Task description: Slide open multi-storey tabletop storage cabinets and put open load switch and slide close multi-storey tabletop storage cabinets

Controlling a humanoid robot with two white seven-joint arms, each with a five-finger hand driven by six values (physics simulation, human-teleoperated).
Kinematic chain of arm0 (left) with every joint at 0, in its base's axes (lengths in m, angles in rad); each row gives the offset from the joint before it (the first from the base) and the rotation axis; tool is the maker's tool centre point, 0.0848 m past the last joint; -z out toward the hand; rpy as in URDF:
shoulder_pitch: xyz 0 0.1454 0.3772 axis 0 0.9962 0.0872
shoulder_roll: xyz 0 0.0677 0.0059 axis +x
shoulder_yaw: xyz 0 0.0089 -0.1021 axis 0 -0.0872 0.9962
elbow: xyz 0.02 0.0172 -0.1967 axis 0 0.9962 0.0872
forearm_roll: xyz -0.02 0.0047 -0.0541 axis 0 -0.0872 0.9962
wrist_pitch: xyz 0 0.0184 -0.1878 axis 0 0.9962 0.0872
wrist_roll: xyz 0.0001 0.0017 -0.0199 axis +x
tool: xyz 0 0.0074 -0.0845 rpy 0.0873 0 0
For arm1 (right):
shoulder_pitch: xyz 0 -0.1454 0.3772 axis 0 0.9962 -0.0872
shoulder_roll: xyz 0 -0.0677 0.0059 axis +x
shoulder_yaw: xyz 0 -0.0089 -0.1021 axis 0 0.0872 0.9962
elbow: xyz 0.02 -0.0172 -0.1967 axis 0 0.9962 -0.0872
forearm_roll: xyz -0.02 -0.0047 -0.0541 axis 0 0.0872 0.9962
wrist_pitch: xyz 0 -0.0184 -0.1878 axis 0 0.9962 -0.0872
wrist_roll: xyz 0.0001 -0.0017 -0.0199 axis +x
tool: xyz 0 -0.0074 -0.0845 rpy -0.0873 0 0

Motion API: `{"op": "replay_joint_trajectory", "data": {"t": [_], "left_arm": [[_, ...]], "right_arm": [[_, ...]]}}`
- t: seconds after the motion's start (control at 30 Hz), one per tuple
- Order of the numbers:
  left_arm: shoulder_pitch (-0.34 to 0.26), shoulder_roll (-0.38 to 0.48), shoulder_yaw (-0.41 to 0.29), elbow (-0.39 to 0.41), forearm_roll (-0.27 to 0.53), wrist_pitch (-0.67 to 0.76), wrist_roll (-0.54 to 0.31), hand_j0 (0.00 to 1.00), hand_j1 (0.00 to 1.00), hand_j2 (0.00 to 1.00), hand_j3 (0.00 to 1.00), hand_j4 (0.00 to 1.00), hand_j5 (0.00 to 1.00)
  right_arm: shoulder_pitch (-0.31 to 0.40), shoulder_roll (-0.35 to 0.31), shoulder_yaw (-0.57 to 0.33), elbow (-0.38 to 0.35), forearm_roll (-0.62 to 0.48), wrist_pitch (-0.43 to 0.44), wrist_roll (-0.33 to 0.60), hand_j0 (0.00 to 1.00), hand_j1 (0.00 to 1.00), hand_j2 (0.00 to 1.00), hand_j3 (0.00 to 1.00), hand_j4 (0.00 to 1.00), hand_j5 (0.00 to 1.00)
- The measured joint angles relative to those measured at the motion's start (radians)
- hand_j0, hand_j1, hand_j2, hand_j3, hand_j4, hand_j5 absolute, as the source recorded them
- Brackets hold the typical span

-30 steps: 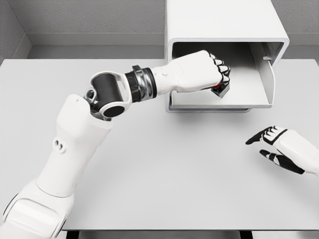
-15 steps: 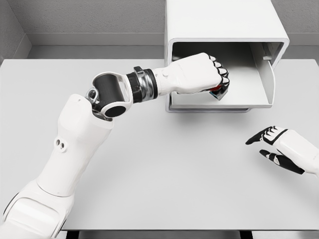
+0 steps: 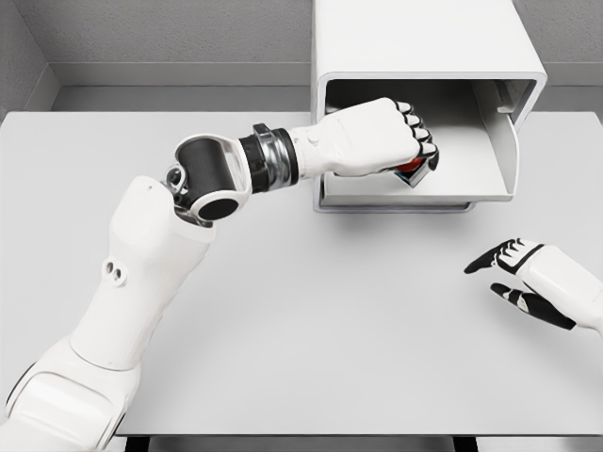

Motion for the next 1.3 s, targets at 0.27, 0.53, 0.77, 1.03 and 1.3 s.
{"op": "replay_joint_trajectory", "data": {"t": [0.27, 0.53, 0.77, 1.03, 1.3], "left_arm": [[-0.002, 0.000, 0.002, -0.003, -0.001, 0.000, 0.000, 0.76, 0.76, 0.76, 0.76, 0.76, 0.76], [-0.002, 0.000, 0.008, -0.005, 0.000, 0.000, 0.000, 0.80, 0.80, 0.80, 0.80, 0.80, 0.80], [-0.006, 0.000, 0.012, -0.007, 0.000, 0.000, 0.000, 0.80, 0.80, 0.80, 0.80, 0.80, 0.80], [-0.008, -0.001, 0.021, -0.008, 0.002, -0.006, -0.007, 0.85, 0.85, 0.85, 0.85, 0.85, 0.85], [-0.008, -0.002, 0.027, -0.004, 0.008, -0.015, -0.016, 0.96, 0.96, 0.96, 0.96, 0.96, 0.96]], "right_arm": [[0.000, 0.000, 0.000, 0.000, 0.000, 0.000, 0.000, 0.62, 0.62, 0.62, 0.62, 0.62, 0.62], [0.000, 0.000, 0.000, 0.000, 0.000, 0.000, 0.000, 0.62, 0.62, 0.62, 0.62, 0.62, 0.62], [-0.002, 0.000, 0.000, 0.001, 0.001, 0.000, 0.000, 0.62, 0.62, 0.62, 0.62, 0.62, 0.62], [-0.002, -0.001, 0.000, 0.001, 0.002, 0.000, 0.000, 0.62, 0.62, 0.62, 0.62, 0.62, 0.62], [-0.002, -0.001, -0.001, 0.002, 0.002, 0.000, -0.001, 0.63, 0.63, 0.63, 0.63, 0.63, 0.63]]}}
